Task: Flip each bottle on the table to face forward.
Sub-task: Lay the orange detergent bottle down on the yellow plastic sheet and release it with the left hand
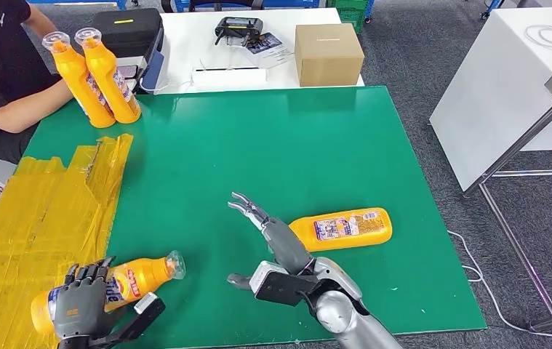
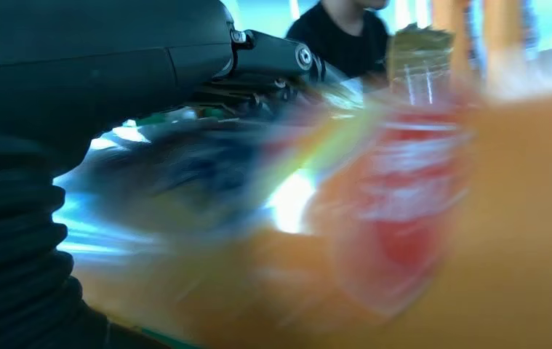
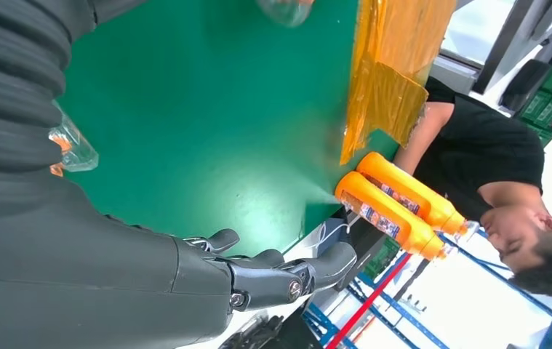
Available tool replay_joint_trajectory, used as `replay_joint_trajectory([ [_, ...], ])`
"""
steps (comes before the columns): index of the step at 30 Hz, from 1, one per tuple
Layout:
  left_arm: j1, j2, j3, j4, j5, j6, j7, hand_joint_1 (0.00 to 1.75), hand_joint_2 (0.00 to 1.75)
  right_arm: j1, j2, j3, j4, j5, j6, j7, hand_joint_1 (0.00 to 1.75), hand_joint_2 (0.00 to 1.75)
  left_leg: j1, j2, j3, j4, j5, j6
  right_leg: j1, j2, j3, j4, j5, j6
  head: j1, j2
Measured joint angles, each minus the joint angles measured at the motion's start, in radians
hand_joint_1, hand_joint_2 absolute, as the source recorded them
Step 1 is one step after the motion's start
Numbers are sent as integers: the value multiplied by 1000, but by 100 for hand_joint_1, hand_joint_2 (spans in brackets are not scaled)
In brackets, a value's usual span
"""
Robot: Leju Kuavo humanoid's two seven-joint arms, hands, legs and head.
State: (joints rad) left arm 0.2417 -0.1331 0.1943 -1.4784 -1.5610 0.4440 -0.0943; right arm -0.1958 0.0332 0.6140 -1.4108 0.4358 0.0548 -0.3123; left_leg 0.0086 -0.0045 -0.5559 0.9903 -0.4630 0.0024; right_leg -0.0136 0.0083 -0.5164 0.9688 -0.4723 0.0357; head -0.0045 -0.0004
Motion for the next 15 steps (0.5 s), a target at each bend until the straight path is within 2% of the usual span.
replay_joint_trajectory([
  [10,-21,47,-21,43,-8,-5,27,0,0,-17,1,1,31,1,2,1,0,175,0,0,1,0,0,0,0,0,1,0,0,0,0,0],
  [15,-22,70,-47,49,-8,-29,72,0,0,-18,1,1,42,4,2,1,0,175,0,0,1,0,0,0,0,0,1,0,0,0,0,0],
])
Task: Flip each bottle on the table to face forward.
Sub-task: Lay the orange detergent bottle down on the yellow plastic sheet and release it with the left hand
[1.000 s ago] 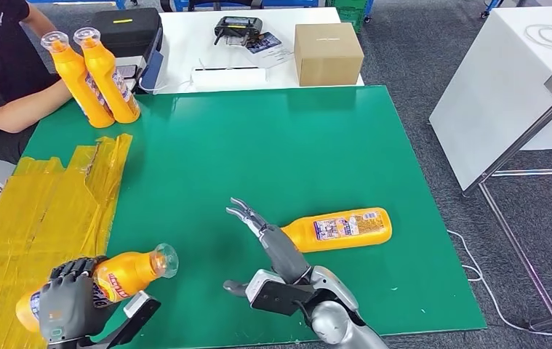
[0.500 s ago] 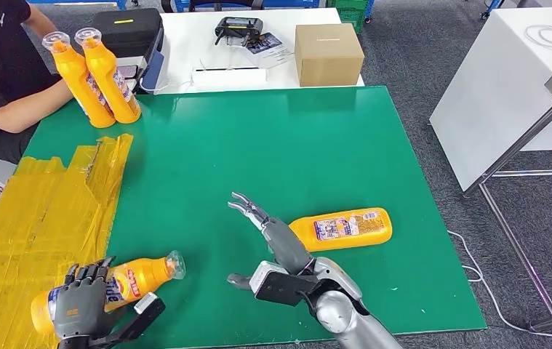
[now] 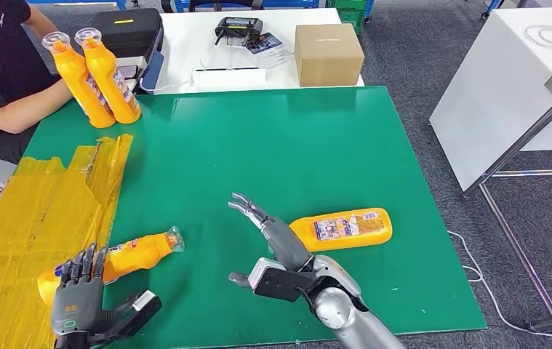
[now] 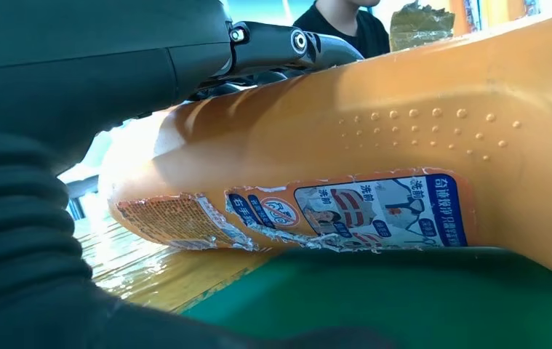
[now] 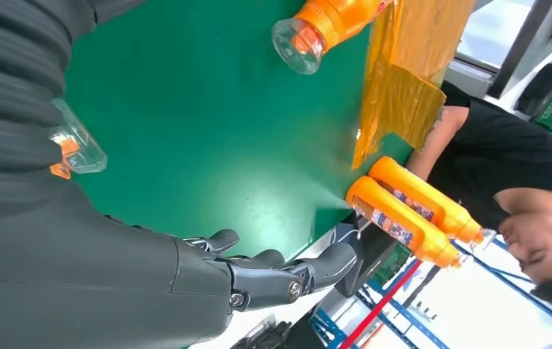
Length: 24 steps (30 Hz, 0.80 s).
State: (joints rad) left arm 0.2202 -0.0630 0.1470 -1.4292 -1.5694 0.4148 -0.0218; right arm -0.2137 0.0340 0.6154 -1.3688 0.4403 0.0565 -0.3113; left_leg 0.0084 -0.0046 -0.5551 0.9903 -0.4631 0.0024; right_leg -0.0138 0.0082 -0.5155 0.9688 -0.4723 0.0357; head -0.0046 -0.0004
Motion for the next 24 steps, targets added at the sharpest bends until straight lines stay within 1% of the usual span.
replay_joint_trajectory([
  [4,0,13,-13,2,11,-1,-1,0,0,-1,0,0,7,6,0,0,0,175,0,0,0,0,0,0,0,0,0,0,0,0,0,0],
  [7,4,12,-9,-6,61,25,-48,0,0,2,-3,-4,8,19,-4,0,0,175,0,0,0,0,0,0,0,0,0,0,0,0,0,0],
  [9,13,2,4,-29,113,52,-90,0,0,11,-7,-9,4,31,-11,0,0,175,0,0,0,0,0,0,0,0,0,0,0,0,0,0],
  [12,29,-33,43,-85,191,101,-145,0,0,36,-17,-21,-14,48,-22,0,0,175,0,0,-1,0,0,0,0,0,-1,0,0,0,0,0],
  [18,40,-120,137,-186,348,172,-231,0,0,84,-29,-44,-45,78,-37,-4,0,175,0,0,-1,0,0,0,0,0,-1,0,0,0,0,0],
  [21,42,-153,169,-219,427,194,-275,0,0,99,-32,-50,-53,86,-44,-5,0,175,0,0,-1,0,0,0,0,0,-2,0,0,0,0,0],
  [24,46,-182,192,-253,554,189,-348,0,0,112,-36,-58,-62,101,-58,-6,0,175,0,0,-1,0,0,0,0,0,-1,0,0,0,0,0],
])
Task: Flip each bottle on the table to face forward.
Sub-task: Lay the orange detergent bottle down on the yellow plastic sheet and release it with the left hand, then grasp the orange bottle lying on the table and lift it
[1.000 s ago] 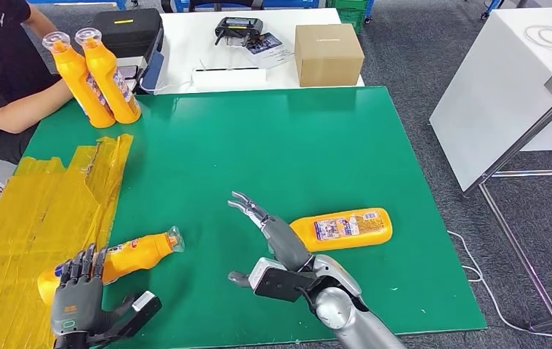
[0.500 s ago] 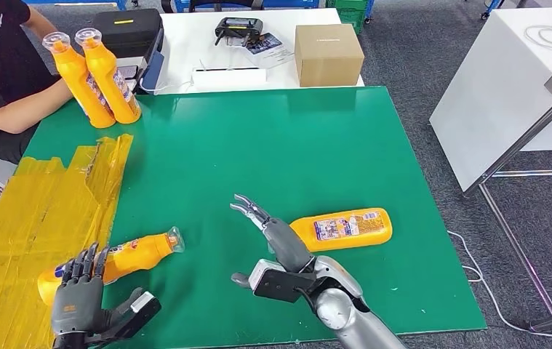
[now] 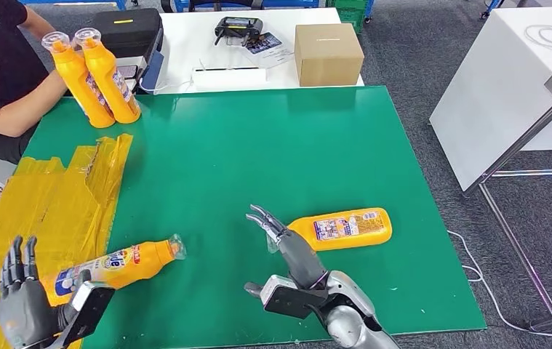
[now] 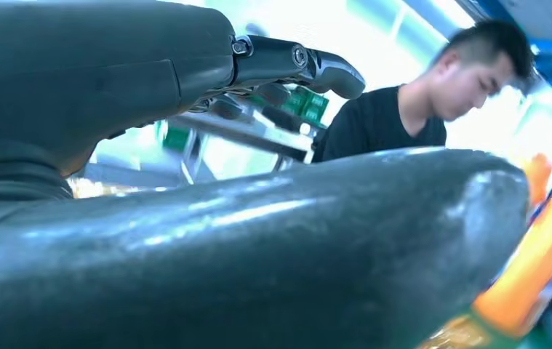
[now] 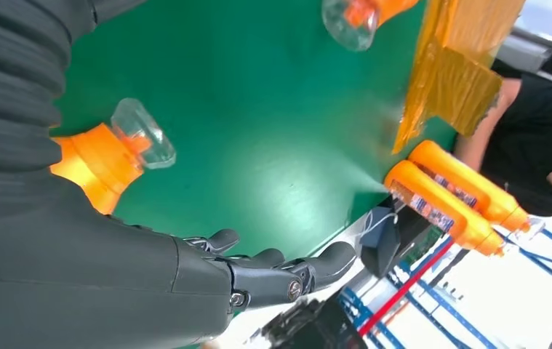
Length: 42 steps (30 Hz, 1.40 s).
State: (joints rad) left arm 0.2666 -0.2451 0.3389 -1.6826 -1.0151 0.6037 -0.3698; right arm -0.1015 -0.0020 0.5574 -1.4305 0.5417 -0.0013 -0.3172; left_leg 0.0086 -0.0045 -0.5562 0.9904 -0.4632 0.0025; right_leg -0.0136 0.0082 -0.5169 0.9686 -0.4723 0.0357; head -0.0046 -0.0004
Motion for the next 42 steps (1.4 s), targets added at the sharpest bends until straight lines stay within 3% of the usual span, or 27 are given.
replay_joint_trajectory([
  [4,11,-33,21,-48,200,-116,-89,0,0,22,-14,-20,-24,37,-25,9,0,175,0,0,0,0,0,0,0,0,0,0,0,0,0,0],
  [9,16,-56,36,-84,304,-228,-115,0,0,39,-34,-42,-49,64,-38,24,0,175,0,0,0,0,0,0,0,0,0,0,0,0,0,0],
  [15,29,-74,43,-112,594,-590,-113,0,0,49,-74,-84,-72,124,-48,83,0,175,0,0,0,0,0,0,0,0,0,0,0,0,0,0],
  [17,36,-74,40,-117,607,-653,-112,0,0,47,-92,-106,-71,122,-39,92,0,175,0,0,0,0,0,0,0,0,0,0,0,0,0,0],
  [29,50,-74,12,-149,752,-787,-150,0,0,-2,-153,-190,6,154,-24,155,0,175,0,0,0,0,0,0,0,0,0,0,0,0,0,0],
  [42,58,-70,-55,-172,757,-769,-144,0,0,-34,-168,-223,118,206,-1,193,0,175,0,0,0,0,0,0,0,0,0,0,0,0,0,0],
])
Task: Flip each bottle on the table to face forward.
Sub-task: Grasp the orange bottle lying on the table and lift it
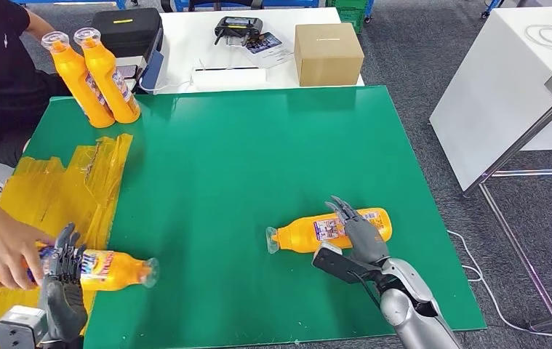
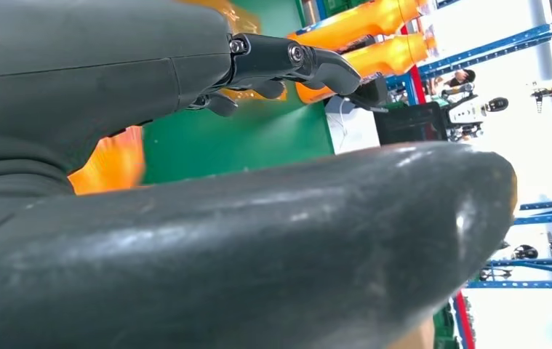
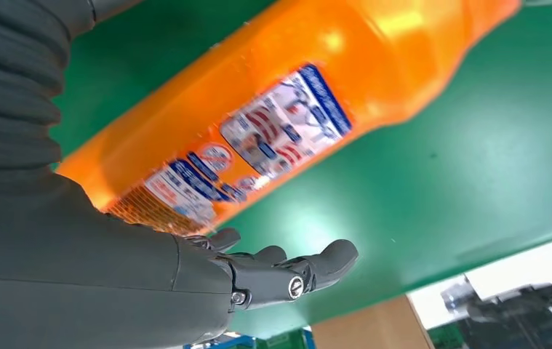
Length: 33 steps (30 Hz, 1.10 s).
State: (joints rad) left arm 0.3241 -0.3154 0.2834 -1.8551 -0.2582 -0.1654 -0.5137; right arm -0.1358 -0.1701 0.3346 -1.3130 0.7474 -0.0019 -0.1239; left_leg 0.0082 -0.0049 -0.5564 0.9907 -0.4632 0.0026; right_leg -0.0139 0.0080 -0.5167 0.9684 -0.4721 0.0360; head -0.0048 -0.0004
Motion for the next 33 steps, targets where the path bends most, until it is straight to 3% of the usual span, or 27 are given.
replay_joint_trajectory([
  [15,-8,17,-6,3,30,-5,10,0,0,-37,-21,10,67,55,10,27,0,175,0,0,1,0,0,0,0,0,1,0,0,0,0,0],
  [33,-5,16,4,3,40,-33,7,0,0,-37,-38,25,24,115,-10,29,0,175,0,0,0,0,0,0,0,0,0,0,0,0,0,0],
])
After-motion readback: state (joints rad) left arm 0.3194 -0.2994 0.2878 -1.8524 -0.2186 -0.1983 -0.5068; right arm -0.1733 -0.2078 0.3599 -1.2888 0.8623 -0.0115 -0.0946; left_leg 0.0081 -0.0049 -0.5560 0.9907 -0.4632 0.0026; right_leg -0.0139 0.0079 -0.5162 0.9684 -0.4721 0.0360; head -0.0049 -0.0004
